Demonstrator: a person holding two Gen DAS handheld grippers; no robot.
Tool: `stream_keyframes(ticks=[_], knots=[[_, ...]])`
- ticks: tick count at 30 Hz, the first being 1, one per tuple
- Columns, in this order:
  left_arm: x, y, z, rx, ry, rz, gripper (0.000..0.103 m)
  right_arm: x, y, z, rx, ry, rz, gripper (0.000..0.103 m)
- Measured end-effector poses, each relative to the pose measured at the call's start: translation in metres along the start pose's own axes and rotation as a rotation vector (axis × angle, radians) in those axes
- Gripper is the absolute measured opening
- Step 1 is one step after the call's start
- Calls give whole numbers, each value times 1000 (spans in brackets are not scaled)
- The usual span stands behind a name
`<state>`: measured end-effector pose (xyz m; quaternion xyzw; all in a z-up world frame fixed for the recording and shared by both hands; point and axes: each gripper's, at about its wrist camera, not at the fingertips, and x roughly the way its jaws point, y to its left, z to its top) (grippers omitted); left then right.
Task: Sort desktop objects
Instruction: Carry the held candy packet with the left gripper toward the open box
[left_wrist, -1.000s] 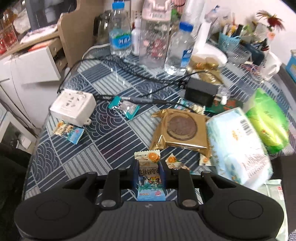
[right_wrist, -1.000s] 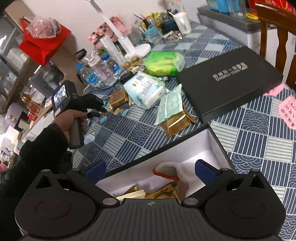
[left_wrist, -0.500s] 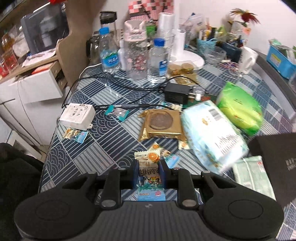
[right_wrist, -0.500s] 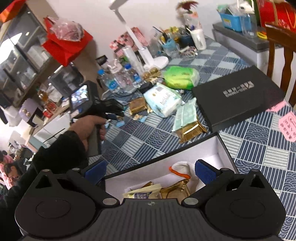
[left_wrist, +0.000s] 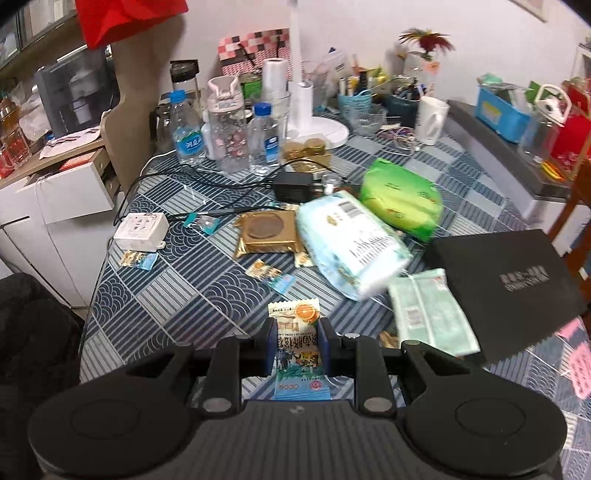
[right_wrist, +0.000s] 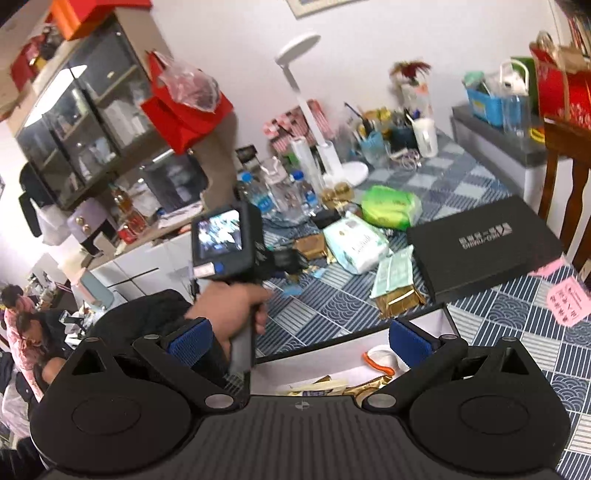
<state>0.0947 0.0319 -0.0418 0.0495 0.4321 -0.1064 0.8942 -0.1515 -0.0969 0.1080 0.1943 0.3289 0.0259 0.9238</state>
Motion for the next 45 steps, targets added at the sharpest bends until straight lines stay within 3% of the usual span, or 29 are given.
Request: stream_keyframes(ticks=[9,21,34,45], knots=[[-47,-15,-32,4,-37,-44,27,-36,26,-7,-47,-40,3,103],[-102,-31,-83,5,-72,-115,27,-69,58,-44,-70,-52,16,103],[-141,-51,-118,-90,-82,-123,27,-91,40,-48,-96,-67,64,103],[-145,-74,-143,-125,-66,-106,27,-107,25,-49,-180,-86,105,103]])
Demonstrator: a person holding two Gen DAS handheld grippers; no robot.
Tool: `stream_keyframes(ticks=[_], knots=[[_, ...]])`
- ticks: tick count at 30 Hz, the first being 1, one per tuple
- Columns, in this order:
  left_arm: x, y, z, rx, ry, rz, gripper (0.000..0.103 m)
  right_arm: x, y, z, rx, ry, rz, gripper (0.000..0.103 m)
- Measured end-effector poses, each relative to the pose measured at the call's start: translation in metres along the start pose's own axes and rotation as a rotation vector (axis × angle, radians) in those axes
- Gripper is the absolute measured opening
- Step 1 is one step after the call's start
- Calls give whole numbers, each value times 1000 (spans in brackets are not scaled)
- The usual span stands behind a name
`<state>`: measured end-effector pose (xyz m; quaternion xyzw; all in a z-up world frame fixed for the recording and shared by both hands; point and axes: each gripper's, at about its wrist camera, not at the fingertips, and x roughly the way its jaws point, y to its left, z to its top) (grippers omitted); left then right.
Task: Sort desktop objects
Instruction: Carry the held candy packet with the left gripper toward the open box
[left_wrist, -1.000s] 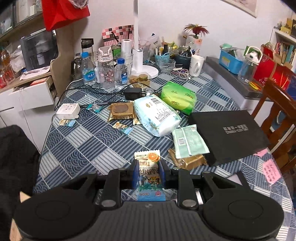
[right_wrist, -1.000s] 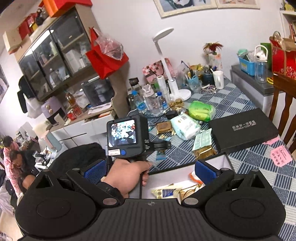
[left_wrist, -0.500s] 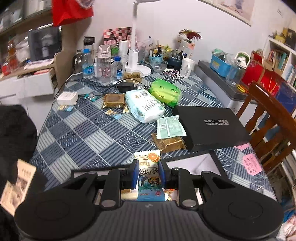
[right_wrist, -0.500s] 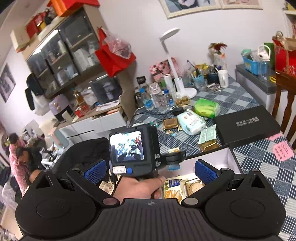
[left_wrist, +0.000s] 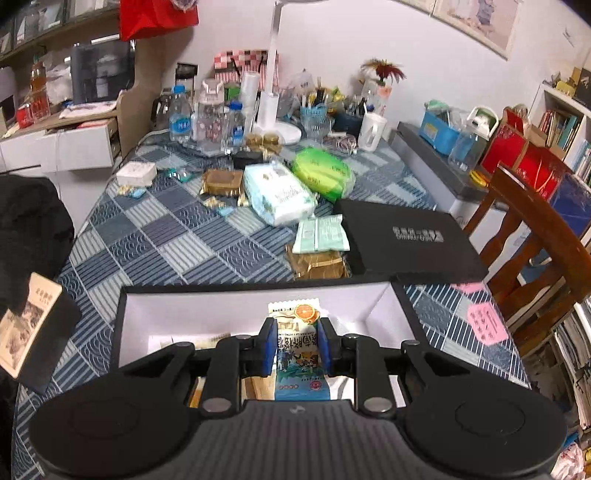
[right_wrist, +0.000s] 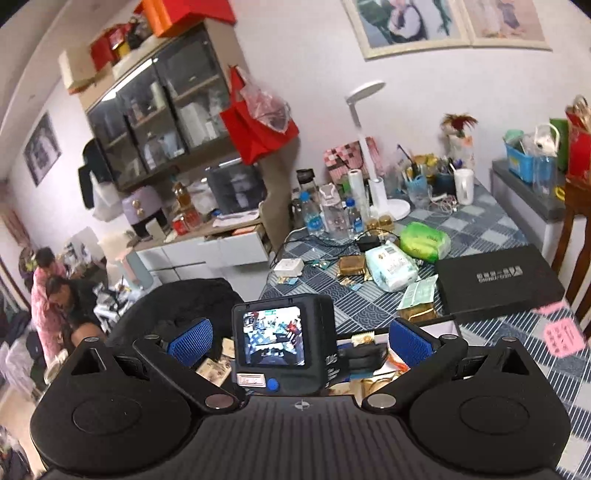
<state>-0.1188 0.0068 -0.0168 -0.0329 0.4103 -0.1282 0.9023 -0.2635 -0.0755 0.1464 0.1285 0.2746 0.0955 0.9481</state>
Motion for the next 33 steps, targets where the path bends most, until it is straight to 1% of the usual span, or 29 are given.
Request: stream_keyframes(ticks=[5,7,11,15,18,28,33], knots=[[2,-10,-8,21,6,20,27,7,-14,-1,17,22,-17,103],[3,-16,-11,36,3,25,27,9,-16,-1,-4,23,-15,103],[15,-20,-13,30,33,16,27,13,-16,-4,-56,15,-12,103],[23,-26,-11,41,46,5,27,18,-23,-6,-54,27,-26,103],[29,-31,-9,41,53,-15,27,22,-29,-7,-22,40,-30,103],[48,-62,9,68,59,-74,27,28,-57,-6,-2,57,-54,103],[68,-80,19,86,95,-99,27,31,-80,2,42,51,-77,103]])
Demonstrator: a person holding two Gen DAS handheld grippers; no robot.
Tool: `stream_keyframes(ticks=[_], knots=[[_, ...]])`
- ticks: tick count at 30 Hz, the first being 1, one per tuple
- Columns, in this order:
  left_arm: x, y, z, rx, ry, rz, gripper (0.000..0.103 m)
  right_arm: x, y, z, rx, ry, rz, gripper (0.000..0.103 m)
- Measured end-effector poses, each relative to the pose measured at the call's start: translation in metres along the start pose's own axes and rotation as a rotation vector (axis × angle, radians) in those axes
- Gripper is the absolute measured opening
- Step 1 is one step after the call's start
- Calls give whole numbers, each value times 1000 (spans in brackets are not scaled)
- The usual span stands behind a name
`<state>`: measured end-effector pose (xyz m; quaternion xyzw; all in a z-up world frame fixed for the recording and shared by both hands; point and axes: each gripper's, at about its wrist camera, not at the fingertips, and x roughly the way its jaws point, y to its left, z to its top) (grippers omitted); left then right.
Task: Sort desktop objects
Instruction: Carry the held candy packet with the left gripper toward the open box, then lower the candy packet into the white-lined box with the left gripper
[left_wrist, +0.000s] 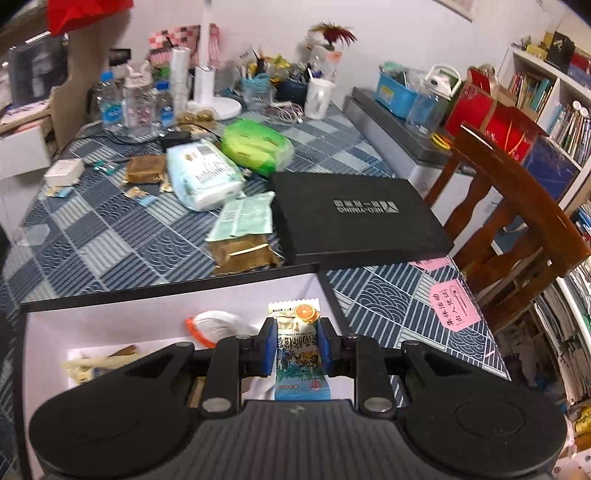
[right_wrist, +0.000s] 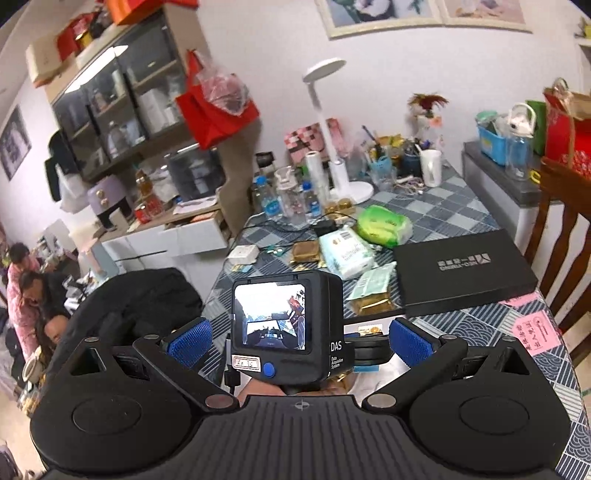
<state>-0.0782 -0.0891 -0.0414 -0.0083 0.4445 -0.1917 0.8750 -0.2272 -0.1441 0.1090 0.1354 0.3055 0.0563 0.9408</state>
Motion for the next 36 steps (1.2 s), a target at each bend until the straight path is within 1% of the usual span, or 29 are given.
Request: stream_keyframes(ticks=[6,12,20,26,33,36], knots=[[28,-7,10,-2,40,1,27,12,-23,6,55,11,-13,103],[45,-5,9,2,69,19,27,29,-35,6,88,35,-17,103],[59,-2,7,5,96,24,27,46,-34,6,87,71,-15,103],[75,-1,5,1,115,26,27,56,-34,7,89,93,-29,103],[98,-6,-4,15,155,32,27,69,-39,4,110,128,-43,103],[104,-5,-8,18,163,39,27,72,-40,4,109,130,-47,103]])
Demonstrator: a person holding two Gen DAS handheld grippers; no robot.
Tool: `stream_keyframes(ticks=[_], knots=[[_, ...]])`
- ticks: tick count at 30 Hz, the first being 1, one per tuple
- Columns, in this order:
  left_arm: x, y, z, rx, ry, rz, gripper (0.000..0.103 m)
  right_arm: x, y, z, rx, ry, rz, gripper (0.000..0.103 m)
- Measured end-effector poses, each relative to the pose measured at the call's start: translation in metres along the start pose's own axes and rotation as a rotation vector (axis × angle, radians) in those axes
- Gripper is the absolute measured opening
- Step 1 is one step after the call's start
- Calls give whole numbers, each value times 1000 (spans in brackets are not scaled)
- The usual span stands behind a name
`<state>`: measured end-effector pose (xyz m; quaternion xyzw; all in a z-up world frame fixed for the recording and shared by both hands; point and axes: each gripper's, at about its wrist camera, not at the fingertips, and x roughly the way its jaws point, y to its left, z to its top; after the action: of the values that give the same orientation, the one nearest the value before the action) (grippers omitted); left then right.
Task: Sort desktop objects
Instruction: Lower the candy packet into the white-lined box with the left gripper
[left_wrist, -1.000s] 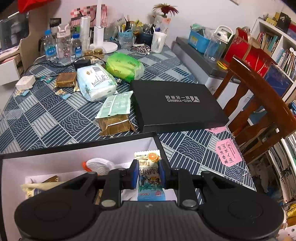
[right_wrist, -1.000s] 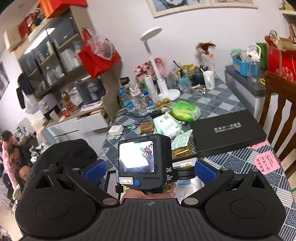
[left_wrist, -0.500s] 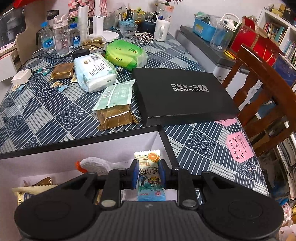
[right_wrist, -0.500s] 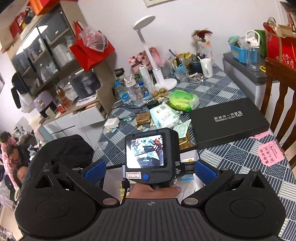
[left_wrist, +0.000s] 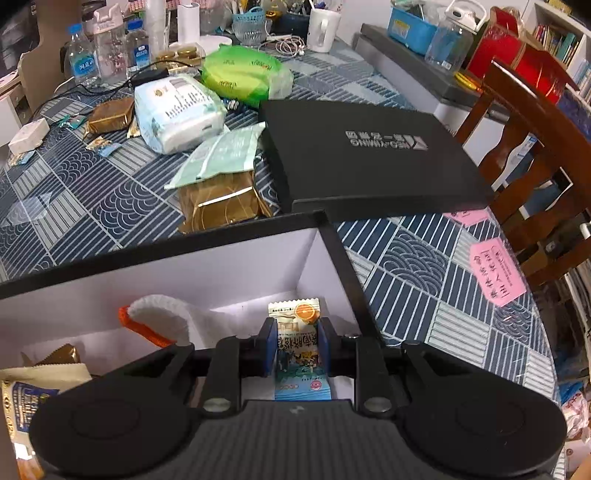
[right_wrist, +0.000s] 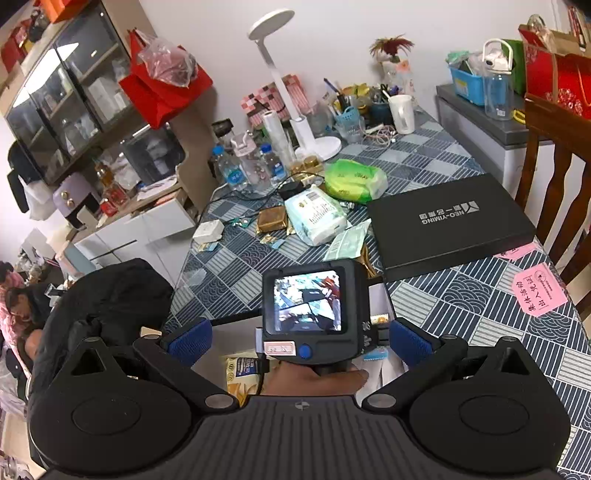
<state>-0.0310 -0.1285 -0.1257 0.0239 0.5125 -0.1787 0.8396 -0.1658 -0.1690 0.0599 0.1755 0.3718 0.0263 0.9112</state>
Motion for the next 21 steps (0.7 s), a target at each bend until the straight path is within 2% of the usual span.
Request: stream_keyframes(ticks=[21], knots=[[-16,28,-9,-38,18,21,27,10,-8,0,-6,7,10,103]])
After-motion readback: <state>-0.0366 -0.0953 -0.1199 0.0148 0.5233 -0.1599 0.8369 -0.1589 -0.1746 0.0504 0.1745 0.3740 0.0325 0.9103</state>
